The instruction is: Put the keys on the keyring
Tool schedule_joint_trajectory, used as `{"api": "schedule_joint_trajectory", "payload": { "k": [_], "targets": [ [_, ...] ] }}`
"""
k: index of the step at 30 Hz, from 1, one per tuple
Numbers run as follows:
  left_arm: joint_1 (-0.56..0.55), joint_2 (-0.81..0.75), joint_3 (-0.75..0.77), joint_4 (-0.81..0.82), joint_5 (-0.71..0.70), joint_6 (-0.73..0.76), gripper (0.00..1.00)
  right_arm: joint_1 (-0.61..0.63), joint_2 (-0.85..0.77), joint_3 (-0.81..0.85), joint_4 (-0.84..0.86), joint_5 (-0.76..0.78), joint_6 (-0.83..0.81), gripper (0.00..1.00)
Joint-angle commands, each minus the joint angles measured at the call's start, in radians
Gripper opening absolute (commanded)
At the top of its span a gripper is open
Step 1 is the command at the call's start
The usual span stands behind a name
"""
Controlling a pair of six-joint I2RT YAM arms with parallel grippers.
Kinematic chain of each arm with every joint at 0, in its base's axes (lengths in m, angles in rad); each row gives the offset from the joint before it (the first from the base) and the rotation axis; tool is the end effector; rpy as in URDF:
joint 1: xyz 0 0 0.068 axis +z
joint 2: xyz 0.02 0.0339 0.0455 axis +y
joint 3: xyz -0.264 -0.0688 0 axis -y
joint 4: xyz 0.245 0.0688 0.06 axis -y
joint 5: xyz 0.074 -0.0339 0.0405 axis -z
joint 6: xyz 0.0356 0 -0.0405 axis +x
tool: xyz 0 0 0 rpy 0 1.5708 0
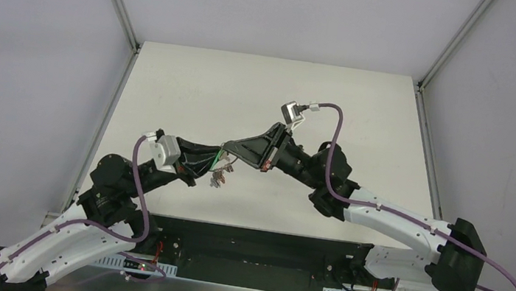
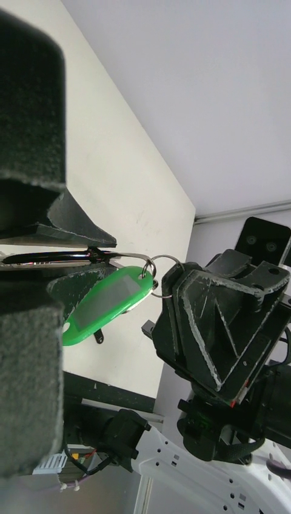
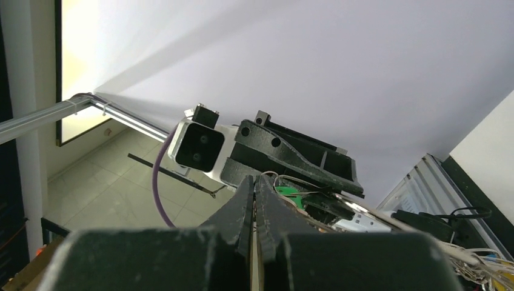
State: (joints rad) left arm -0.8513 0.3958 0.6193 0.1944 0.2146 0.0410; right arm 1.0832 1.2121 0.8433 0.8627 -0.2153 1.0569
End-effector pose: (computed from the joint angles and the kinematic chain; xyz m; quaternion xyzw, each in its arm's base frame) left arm 0.0611 -0.0813 0.3722 0.3148 0.4501 -0.3822 0.7431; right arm 0.1213 0.2450 0.3799 -0.0989 0.5086 0.7752 0.3614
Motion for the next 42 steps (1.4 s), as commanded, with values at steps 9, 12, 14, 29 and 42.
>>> {"api": "schedule_joint_trajectory", "payload": {
  "k": [9,12,14,29,42],
  "targets": [
    [-0.005,0.036,0.034,-0.102,-0.044,0.004,0.17,0.001,-0.126,0.035,0.021,-0.009,-0.061,0.00],
    [-0.005,0.040,0.039,-0.101,-0.046,0.005,0.02,0.003,-0.138,0.022,0.017,-0.009,-0.062,0.00],
    [-0.006,0.045,0.042,-0.096,-0.040,0.000,0.00,0.001,-0.149,0.008,0.015,-0.005,-0.062,0.00],
    [-0.004,0.049,0.056,-0.093,-0.101,-0.012,0.00,0.003,-0.307,-0.157,-0.086,-0.062,-0.083,0.00],
    [-0.005,0.068,0.095,-0.156,-0.123,0.022,0.00,0.001,-0.687,-0.361,-0.539,0.173,-0.199,0.53]
  ]
}}
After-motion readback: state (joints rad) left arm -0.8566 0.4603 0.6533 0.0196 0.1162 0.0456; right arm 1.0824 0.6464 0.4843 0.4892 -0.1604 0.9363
